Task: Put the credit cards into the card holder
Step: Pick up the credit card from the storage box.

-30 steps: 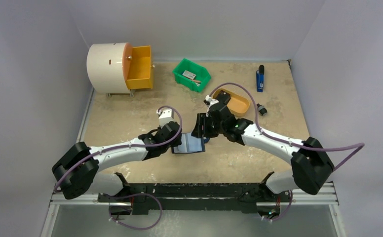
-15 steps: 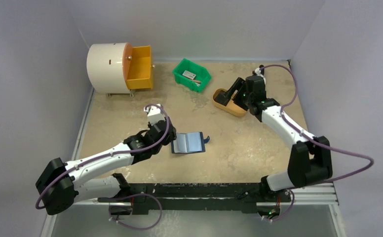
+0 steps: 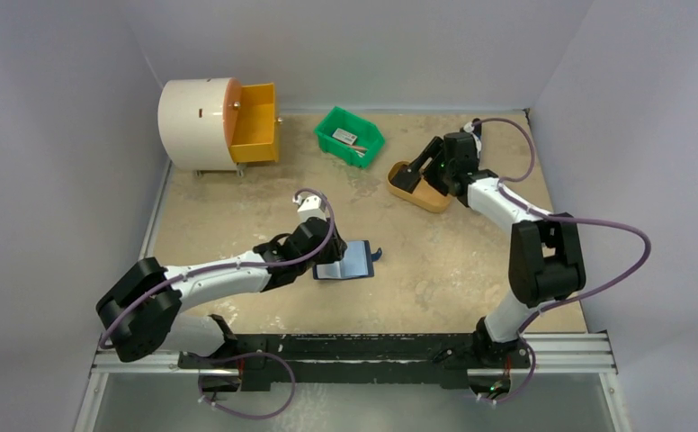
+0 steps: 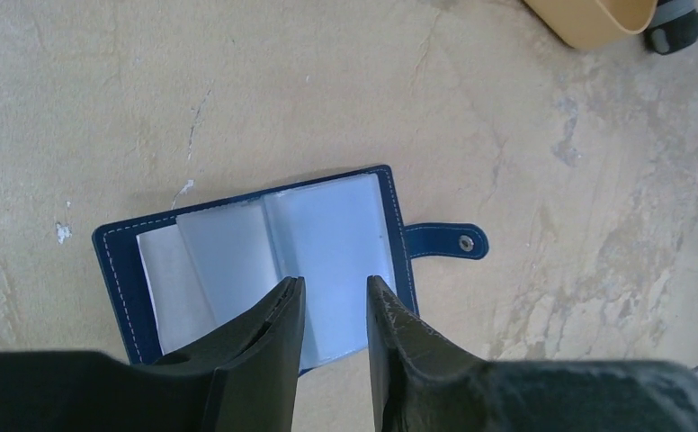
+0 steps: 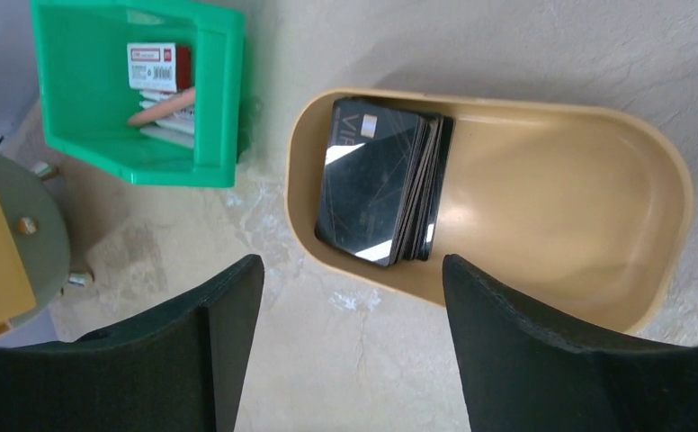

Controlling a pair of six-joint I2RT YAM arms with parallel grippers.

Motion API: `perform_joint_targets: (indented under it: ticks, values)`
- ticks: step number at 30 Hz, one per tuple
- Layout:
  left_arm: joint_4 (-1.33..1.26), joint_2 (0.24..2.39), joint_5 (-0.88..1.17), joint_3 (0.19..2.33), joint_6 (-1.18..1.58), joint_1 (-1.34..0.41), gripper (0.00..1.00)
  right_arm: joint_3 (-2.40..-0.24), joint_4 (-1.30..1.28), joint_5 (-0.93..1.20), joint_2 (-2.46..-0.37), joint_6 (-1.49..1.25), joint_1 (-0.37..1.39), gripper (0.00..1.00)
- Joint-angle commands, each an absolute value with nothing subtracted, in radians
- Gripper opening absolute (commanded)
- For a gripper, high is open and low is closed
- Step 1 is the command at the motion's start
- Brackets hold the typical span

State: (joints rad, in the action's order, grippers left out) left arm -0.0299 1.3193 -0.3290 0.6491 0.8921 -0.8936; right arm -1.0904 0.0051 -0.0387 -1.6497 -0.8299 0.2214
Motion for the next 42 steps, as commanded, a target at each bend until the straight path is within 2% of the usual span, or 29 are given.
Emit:
perform_joint_targets:
  ticks: [1, 13, 27, 35, 42]
  values:
    - [-0.078, 1.337, -0.343, 0.653, 0.876, -0.898, 0.3, -1.149, 0.029, -0.04, -1.674, -0.829, 0.197, 0.73]
    - [-0.068, 1.332, -0.393, 0.568, 0.903, -0.898, 0.28, -1.195, 0.036, 0.063, -1.792, -0.802, 0.164, 0.62]
    - [-0.058, 1.317, -0.4, 0.565, 0.905, -0.898, 0.28, -1.238, 0.007, 0.064, -1.878, -0.798, 0.164, 0.59]
    - [-0.041, 1.314, -0.407, 0.577, 0.896, -0.898, 0.28, -1.275, -0.027, 0.033, -1.919, -0.804, 0.164, 0.62]
    - [-0.034, 1.312, -0.413, 0.581, 0.897, -0.898, 0.28, -1.288, -0.037, 0.039, -1.948, -0.812, 0.164, 0.59]
